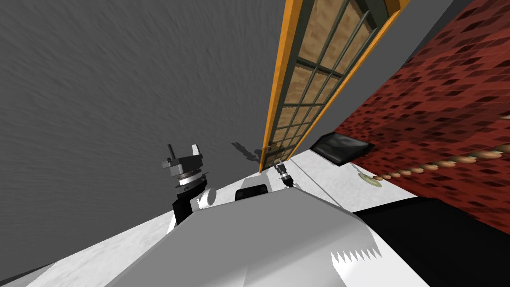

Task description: Pull the door open

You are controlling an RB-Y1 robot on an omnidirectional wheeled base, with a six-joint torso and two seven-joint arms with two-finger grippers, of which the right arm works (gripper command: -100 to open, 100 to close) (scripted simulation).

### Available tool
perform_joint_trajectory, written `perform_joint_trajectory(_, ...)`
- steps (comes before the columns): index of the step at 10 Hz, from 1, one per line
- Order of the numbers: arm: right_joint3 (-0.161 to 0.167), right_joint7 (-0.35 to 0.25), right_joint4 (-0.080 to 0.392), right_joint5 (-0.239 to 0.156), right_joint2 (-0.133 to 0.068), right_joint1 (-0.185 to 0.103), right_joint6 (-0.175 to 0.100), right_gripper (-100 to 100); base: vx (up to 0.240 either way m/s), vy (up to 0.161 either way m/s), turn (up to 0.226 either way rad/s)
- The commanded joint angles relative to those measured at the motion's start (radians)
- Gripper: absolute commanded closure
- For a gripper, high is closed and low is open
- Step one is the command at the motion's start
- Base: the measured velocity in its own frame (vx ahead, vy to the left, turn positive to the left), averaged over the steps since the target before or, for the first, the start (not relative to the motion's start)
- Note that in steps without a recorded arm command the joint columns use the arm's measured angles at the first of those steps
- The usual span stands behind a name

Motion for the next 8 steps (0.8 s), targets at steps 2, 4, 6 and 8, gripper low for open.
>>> perform_joint_trajectory(2,-0.01,0.039,0.044,0.023,0.001,-0.006,-0.02,-100,0.087,-0.108,0.081)
perform_joint_trajectory(4,-0.021,0.076,0.091,0.046,0.001,-0.015,-0.038,-100,0.08,-0.095,0.096)
perform_joint_trajectory(6,-0.031,0.109,0.132,0.067,0.002,-0.024,-0.055,-100,0.085,-0.13,0.098)
perform_joint_trajectory(8,-0.04,0.14,0.171,0.086,0.003,-0.031,-0.07,-100,0.094,-0.107,0.095)
